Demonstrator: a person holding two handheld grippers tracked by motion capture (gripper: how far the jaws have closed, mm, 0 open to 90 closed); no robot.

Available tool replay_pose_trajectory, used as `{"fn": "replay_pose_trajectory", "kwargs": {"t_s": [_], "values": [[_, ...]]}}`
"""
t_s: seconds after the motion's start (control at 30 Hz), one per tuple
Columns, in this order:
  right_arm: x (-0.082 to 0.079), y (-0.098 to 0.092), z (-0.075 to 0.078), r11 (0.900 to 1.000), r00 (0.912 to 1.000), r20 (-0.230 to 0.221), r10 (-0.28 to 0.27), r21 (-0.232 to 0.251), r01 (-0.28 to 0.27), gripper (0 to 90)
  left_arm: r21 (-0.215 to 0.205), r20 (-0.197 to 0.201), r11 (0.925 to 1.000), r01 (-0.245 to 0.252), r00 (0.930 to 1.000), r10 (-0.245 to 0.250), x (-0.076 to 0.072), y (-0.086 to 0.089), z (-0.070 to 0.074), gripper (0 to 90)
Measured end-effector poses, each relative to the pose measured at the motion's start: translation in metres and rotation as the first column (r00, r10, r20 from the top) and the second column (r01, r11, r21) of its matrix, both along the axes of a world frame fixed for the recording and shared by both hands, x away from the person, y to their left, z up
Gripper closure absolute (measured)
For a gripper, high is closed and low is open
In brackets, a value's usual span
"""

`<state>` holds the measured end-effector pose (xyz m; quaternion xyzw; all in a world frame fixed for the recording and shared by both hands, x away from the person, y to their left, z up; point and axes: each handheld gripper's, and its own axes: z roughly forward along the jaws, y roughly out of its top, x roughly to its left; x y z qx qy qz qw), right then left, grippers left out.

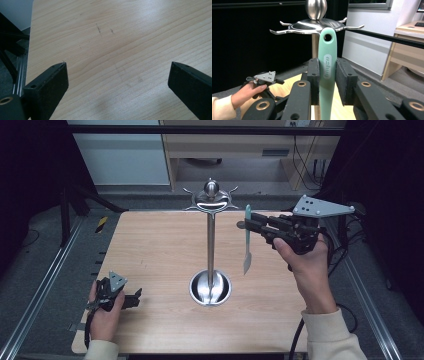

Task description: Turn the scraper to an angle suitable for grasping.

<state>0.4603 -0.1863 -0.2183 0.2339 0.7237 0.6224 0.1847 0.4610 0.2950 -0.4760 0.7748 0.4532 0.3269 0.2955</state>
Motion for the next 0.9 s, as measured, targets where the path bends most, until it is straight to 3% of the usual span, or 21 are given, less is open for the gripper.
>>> {"fn": "replay_pose_trajectory", "kwargs": {"t_s": [0.9], "values": [[0.0065, 0.0079, 0.0035, 0.999, 0.9995, -0.021, 0.025, -0.029, -0.026, 74.3, 0.003, -0.002, 1.0, 0.001, 1.0, -0.001, -0.0005, -0.0007, -0.0009, 2.9]]}}
